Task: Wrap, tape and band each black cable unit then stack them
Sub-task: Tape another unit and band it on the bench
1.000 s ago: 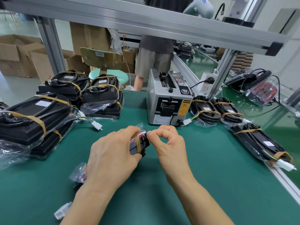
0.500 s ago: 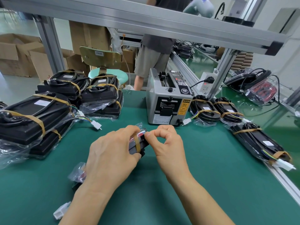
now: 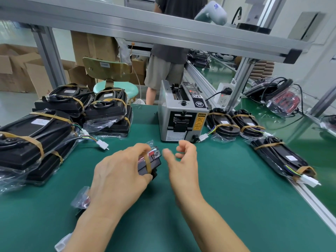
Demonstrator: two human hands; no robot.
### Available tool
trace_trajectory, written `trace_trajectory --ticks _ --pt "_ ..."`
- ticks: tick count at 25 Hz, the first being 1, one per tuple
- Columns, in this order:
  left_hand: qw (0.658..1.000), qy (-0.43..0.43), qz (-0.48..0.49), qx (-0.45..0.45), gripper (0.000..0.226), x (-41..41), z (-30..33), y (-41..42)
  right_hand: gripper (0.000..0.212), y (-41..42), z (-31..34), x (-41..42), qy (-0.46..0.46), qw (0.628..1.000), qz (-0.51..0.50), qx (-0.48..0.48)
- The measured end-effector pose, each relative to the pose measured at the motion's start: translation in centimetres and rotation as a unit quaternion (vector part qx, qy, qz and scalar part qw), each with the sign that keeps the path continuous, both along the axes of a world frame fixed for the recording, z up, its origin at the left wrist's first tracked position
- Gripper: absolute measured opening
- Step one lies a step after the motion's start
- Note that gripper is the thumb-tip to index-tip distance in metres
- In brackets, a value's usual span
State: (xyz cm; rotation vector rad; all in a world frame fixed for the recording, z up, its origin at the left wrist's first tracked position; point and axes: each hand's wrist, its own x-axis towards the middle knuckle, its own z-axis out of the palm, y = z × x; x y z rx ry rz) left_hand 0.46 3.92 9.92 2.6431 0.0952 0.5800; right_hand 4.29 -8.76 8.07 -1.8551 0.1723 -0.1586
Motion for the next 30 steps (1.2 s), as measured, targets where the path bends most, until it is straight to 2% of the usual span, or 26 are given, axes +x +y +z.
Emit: trace_trajectory --ticks 1,2,5,8,10,12,13,15,17,18,19,20,22,24,26,28,29,30 --pt "1.0 0.001 0.0 -0.001 0.049 0.0 0.0 -0.1 0.03 0.0 0.1 0.1 0.031 0.998 0.003 0.06" --pt "1.0 0.003 0.0 -0.001 0.049 -0.1 0.0 -0.1 0.029 0.1 0.0 0.0 0.037 0.996 0.012 0.076" --pt "1.0 -0.001 0.005 -0.004 0.045 0.0 0.1 -0.2 0.046 1.0 -0.4 -0.9 0.029 0.995 0.089 0.039" --pt "1.0 0.001 0.0 -0.013 0.046 -0.1 0.2 0.0 0.062 -0.2 -0.6 -0.1 0.056 0.99 0.121 0.054" --pt "1.0 0.02 -0.005 -0.011 0.05 0.1 0.2 0.1 0.054 -1.8 -0.5 1.4 0.079 0.988 0.094 0.094" --pt "0.999 0.041 -0.024 -0.016 0.053 0.1 0.5 0.4 0.049 -3.4 -0.7 2.4 0.087 0.993 0.059 0.056" --pt "0.998 0.046 -0.038 -0.032 0.055 0.0 0.8 0.6 0.047 -4.0 -0.7 2.3 0.063 0.996 0.062 0.03" --pt "0.99 0.031 -0.075 -0.118 0.059 -0.3 1.2 1.2 0.04 -4.6 0.1 1.2 -0.075 0.99 0.117 0.005" --pt "0.962 -0.005 -0.126 -0.241 0.063 -0.4 1.6 2.1 0.043 -5.1 1.6 0.1 -0.224 0.945 0.228 -0.067" --pt "0.942 -0.019 -0.16 -0.294 0.066 -0.3 1.7 2.4 0.051 -5.1 2.4 -0.1 -0.261 0.917 0.279 -0.117" --pt "0.917 -0.036 -0.198 -0.344 0.069 -0.3 1.7 2.7 0.06 -5.4 3.2 -0.1 -0.269 0.897 0.312 -0.161" --pt "0.886 -0.056 -0.235 -0.396 0.073 -0.4 1.6 3.0 0.068 -5.7 3.9 0.0 -0.251 0.893 0.327 -0.182" --pt "0.816 -0.088 -0.28 -0.498 0.073 -0.3 0.8 3.3 0.078 -6.3 5.0 0.6 -0.192 0.901 0.35 -0.168" --pt "0.763 -0.106 -0.281 -0.573 0.071 0.0 -0.3 3.2 0.08 -6.5 5.7 1.1 -0.177 0.896 0.367 -0.173" --pt "0.738 -0.107 -0.272 -0.608 0.071 0.1 -1.5 2.9 0.077 -6.2 6.0 1.6 -0.181 0.893 0.363 -0.194" --pt "0.73 -0.086 -0.275 -0.62 0.072 -0.2 -2.0 2.9 0.07 -5.7 5.9 1.9 -0.182 0.89 0.363 -0.205" --pt "0.741 -0.076 -0.279 -0.607 0.076 -0.4 -1.9 3.3 0.068 -5.5 5.9 1.9 -0.183 0.888 0.365 -0.211" --pt "0.765 -0.074 -0.288 -0.571 0.082 -0.6 -1.5 3.8 0.066 -5.4 5.8 1.9 -0.188 0.886 0.367 -0.213"
